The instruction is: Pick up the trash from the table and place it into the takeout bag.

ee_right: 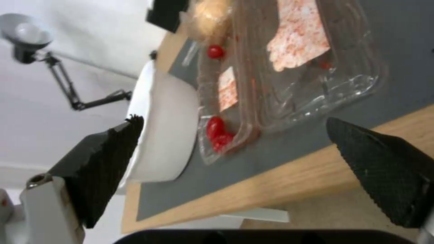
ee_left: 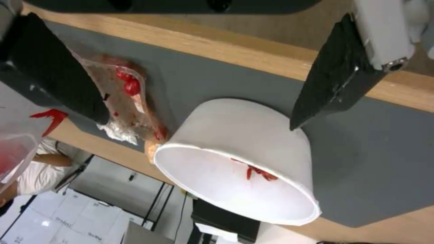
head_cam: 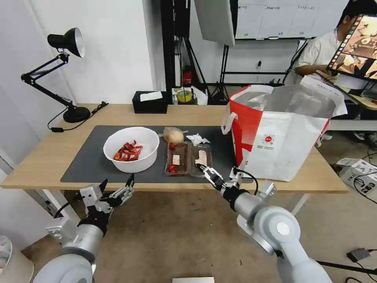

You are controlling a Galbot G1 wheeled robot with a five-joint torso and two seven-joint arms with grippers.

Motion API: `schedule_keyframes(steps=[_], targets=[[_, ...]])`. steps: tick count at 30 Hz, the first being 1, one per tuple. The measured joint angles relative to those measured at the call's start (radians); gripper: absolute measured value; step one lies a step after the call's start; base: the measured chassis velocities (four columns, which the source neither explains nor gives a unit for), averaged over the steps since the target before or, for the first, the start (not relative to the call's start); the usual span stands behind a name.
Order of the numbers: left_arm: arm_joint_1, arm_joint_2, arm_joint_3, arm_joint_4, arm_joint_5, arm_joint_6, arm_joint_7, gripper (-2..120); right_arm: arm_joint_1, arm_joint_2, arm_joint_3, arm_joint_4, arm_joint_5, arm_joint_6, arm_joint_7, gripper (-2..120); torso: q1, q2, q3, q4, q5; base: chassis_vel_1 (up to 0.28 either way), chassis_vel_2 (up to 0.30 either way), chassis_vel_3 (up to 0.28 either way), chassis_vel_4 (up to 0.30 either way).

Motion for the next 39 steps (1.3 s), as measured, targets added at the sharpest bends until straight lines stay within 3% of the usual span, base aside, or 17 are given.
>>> schedule_keyframes(steps=[7,20,39], targets=[[0.005,-0.001,-0.001,0.002,0.006,0.002,-0.002,100,0.041,0.017,-0.029,-0.018,0.033,-0.004,0.112,100,0.000,0.000,0.000,-0.0001,0.0000,0.000,0.000,0.000,0.000],[0.027,-0.001,-0.016,0.002,0.016,0.004,-0.002,100,0.120,0.064,-0.064,-0.089,0.070,-0.020,0.200,100,0.000,0.000,0.000,0.0000,0.0000,0.000,0.000,0.000,0.000],[0.039,-0.004,-0.021,0.001,0.022,0.003,-0.002,100,0.159,0.141,-0.067,-0.163,0.064,-0.018,0.215,100,0.000,0.000,0.000,-0.0003,0.0000,0.000,0.000,0.000,0.000]])
